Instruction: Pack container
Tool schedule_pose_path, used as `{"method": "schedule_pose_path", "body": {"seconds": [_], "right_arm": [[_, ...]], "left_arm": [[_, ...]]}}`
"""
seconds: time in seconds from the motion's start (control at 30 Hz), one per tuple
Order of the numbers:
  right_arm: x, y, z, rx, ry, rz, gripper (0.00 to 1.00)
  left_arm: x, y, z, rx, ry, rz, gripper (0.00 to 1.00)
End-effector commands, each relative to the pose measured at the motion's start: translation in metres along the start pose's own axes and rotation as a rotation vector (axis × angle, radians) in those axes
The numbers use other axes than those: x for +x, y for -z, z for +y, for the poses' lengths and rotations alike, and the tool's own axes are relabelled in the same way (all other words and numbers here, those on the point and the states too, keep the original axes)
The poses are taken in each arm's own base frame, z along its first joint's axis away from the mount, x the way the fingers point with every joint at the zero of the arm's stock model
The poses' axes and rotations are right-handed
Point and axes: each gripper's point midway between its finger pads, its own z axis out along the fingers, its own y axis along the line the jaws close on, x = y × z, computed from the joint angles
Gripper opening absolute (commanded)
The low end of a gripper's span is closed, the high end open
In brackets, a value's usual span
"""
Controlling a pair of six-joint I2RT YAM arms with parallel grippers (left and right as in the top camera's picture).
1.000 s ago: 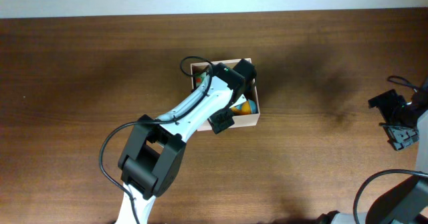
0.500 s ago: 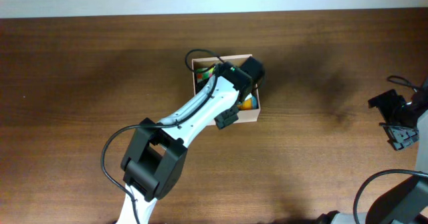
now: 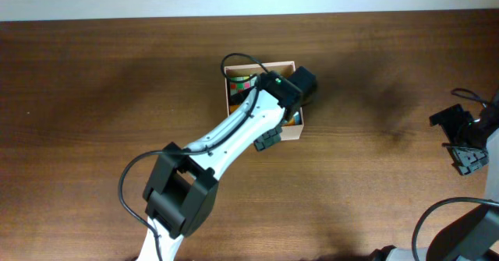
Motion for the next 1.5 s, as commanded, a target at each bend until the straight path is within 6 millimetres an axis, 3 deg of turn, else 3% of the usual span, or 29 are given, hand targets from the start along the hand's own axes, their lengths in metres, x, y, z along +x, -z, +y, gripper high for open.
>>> {"method": "schedule_pose_path", "body": {"seconds": [0.0, 0.4, 0.63, 0.77, 0.9, 1.03, 1.2, 1.47], "right_arm": [[0.001, -0.001, 0.0, 0.001, 0.003, 0.004, 0.99], [0.001, -0.001, 0.0, 0.001, 0.003, 0.004, 0.99], [0.001, -0.001, 0.0, 0.001, 0.003, 0.004, 0.99], [0.001, -0.001, 0.0, 0.001, 0.003, 0.004, 0.99], [0.001, -0.001, 0.0, 0.001, 0.003, 0.004, 0.99], [0.001, -0.001, 0.0, 0.001, 0.003, 0.004, 0.99], [0.001, -0.001, 0.0, 0.001, 0.003, 0.004, 0.99], [0.001, -0.001, 0.0, 0.001, 0.003, 0.004, 0.99]], "left_arm": [[-0.006, 0.054, 0.015, -0.061, 0.022, -0.128, 0.99], [0.003, 0.121, 0.03, -0.046, 0.236, -0.326, 0.99], [0.022, 0.146, 0.064, -0.048, 0.515, -0.417, 0.99], [0.048, 0.149, 0.095, -0.051, 0.717, -0.434, 0.99], [0.086, 0.148, 0.13, -0.055, 0.972, -0.435, 0.99], [0.115, 0.145, 0.152, -0.068, 1.102, -0.423, 0.99], [0.133, 0.135, 0.156, -0.075, 1.13, -0.368, 0.99], [0.138, 0.132, 0.152, -0.069, 1.12, -0.34, 0.99]]}}
